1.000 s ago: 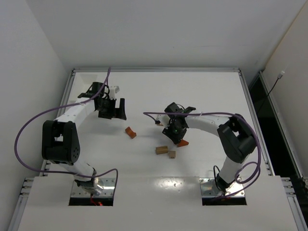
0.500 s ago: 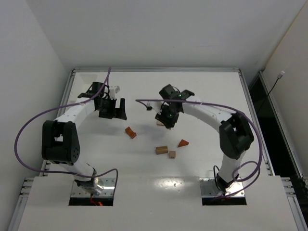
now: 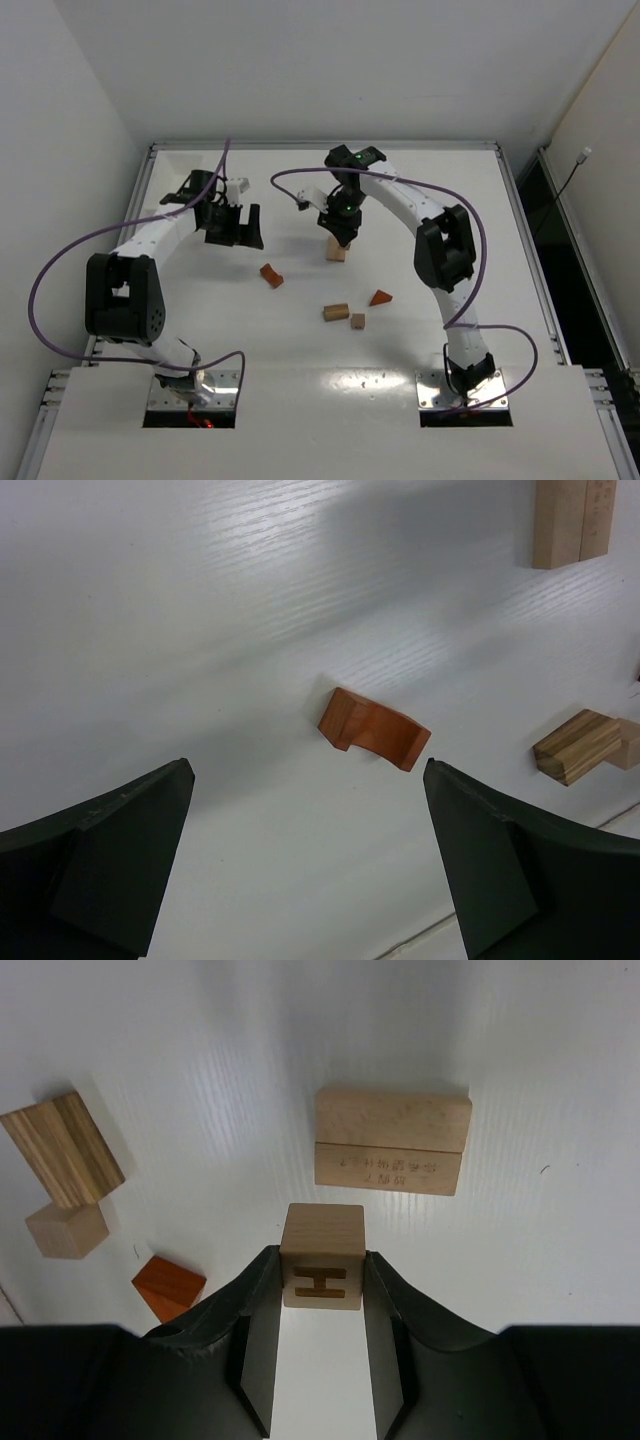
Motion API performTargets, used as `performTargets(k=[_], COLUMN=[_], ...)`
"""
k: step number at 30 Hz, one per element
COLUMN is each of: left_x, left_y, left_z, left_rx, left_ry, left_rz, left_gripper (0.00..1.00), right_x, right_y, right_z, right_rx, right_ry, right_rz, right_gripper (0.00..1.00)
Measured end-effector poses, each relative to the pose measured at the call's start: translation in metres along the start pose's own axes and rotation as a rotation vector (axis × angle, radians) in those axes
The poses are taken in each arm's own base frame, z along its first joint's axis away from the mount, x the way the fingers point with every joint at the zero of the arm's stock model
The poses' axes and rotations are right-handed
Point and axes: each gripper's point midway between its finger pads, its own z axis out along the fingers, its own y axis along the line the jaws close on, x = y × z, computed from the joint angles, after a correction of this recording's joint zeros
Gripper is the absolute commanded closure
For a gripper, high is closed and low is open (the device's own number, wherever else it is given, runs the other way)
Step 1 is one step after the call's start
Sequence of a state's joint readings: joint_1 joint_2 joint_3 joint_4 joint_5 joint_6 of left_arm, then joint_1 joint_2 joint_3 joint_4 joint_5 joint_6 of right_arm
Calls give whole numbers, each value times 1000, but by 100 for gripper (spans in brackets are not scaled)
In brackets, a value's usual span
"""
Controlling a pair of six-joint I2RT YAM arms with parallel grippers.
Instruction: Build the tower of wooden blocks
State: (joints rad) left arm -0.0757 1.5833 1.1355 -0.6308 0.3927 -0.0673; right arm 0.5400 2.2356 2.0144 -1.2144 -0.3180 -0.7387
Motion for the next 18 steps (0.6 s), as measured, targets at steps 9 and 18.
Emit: performTargets(k=[9,18], left_x=[0,0], left_y=[0,0], left_z=[0,0], left_rx=[0,-1], left_ry=[0,0], left_rz=[3,3], left_gripper=[1,1], right_x=[7,4], right_y=[-17,-39], right_z=[-6,11], right_rx=[29,72], right_ry=[6,14], right_rz=[-2,0], right_gripper=[100,100])
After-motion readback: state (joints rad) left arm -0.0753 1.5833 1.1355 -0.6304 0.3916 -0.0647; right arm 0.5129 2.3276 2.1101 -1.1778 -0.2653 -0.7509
